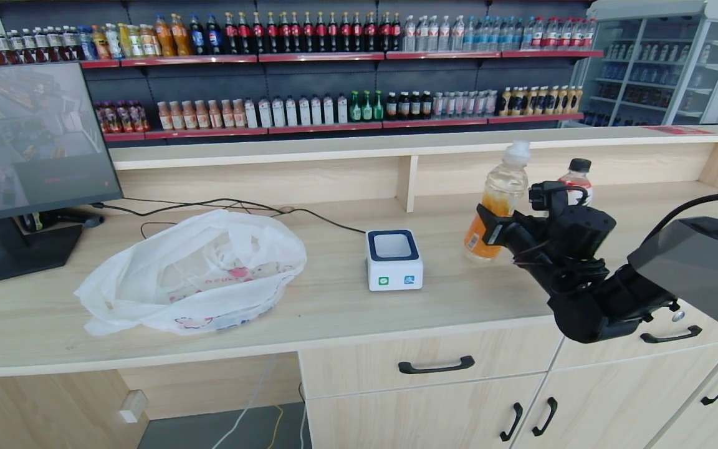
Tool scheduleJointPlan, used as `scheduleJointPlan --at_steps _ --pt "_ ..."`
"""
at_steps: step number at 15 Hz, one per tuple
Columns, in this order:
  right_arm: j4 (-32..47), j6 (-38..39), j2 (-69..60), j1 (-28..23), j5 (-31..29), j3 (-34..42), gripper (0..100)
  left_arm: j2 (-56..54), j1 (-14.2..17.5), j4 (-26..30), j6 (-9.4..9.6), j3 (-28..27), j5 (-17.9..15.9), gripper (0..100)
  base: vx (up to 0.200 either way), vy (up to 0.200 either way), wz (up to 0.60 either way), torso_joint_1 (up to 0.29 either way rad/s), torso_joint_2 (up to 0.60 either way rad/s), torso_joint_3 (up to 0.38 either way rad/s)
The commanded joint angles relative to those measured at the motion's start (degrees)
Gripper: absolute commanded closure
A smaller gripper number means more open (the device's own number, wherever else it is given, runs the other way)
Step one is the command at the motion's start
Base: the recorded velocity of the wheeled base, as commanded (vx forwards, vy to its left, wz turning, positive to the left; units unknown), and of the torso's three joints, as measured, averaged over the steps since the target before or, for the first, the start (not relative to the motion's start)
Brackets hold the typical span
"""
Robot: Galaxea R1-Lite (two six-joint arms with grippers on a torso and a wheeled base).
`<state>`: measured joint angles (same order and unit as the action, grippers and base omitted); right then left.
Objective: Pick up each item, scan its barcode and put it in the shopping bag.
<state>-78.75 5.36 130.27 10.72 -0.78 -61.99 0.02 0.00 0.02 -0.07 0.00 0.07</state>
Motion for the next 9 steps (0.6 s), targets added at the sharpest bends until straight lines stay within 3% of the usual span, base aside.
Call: scheduleJointPlan --at_steps 1,9 --pt "-0.2 0.0 -1.2 0.0 0.0 -0.1 100 0.0 0.0 0.0 -0.01 0.0 0.0 0 0.0 0.0 0.0 0.0 0.0 0.0" --pt "0.0 -0.2 -6.9 0.1 -0.1 2.8 100 0.0 0.0 0.0 -0.01 0.0 0.0 0 0.0 0.0 0.0 0.0 0.0 0.0"
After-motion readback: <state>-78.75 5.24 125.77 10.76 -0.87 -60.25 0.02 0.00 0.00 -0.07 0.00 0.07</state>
